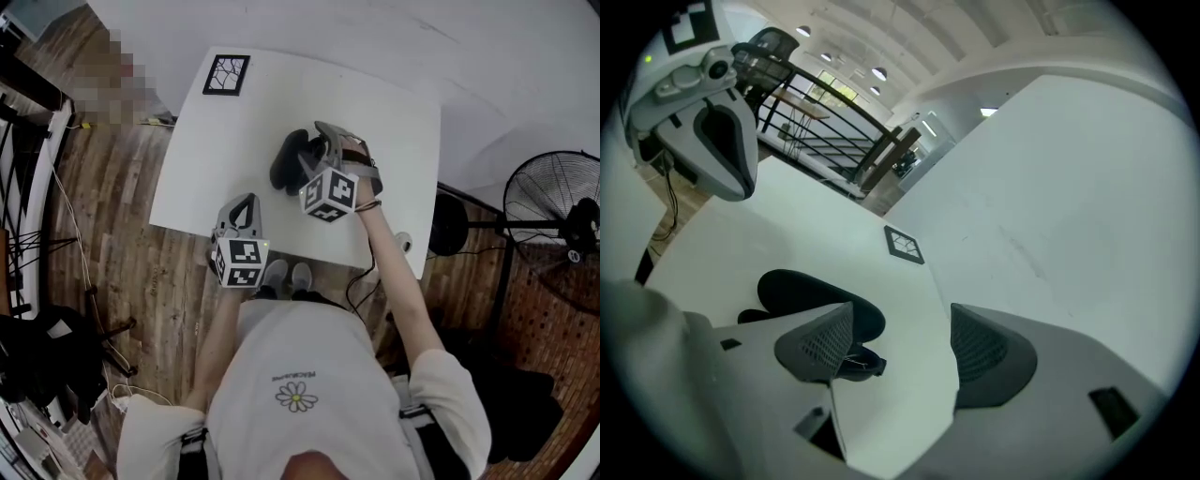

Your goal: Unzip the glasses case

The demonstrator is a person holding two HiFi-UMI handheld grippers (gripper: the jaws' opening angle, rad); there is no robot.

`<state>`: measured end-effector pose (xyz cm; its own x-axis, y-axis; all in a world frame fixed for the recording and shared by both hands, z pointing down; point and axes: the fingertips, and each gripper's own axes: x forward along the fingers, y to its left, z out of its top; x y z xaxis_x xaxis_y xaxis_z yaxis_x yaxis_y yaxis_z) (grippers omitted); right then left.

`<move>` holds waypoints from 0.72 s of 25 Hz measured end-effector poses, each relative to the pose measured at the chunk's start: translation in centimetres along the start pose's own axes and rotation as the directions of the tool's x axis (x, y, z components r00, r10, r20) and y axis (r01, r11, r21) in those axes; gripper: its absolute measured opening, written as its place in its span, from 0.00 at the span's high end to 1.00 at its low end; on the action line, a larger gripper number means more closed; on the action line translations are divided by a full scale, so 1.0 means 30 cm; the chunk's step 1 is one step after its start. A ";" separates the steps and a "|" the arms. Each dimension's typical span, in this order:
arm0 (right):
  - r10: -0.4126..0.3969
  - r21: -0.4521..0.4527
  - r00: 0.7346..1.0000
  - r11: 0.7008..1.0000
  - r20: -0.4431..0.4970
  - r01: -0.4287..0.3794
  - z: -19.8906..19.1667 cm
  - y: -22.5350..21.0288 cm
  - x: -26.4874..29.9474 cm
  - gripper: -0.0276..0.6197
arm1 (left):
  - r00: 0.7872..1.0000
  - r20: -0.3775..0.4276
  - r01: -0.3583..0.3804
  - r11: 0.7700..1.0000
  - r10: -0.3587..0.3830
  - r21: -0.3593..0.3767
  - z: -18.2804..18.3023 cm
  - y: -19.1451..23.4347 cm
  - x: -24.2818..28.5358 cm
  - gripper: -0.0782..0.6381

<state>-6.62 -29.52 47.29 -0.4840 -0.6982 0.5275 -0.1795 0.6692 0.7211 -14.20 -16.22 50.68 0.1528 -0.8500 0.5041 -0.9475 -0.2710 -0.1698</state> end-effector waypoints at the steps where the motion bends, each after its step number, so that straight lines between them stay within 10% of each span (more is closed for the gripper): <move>1: -0.022 0.028 1.000 0.999 0.006 0.021 0.002 -0.024 -0.028 0.52 | 1.000 0.013 0.004 1.000 -0.004 0.003 0.017 -0.001 -0.002 0.87; 9: -0.182 0.418 0.980 0.898 0.078 0.134 -0.002 -0.143 -0.340 0.52 | 0.980 0.195 0.038 0.999 -0.041 0.022 0.252 -0.006 -0.041 0.87; 14: -0.337 0.697 0.937 0.694 0.093 0.180 -0.041 -0.165 -0.550 0.55 | 0.942 0.325 0.070 0.997 -0.077 0.034 0.434 -0.041 -0.095 0.87; 18: -0.484 0.794 0.875 0.529 -0.006 0.298 -0.103 -0.172 -0.682 0.88 | 0.905 0.414 0.090 0.995 -0.098 0.039 0.536 -0.069 -0.149 0.87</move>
<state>6.87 -19.47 34.17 -0.3315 -0.9364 0.1148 -0.9197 0.3479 0.1820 -8.38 -19.11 35.15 0.3475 -0.9297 0.1224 -0.9183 -0.3638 -0.1564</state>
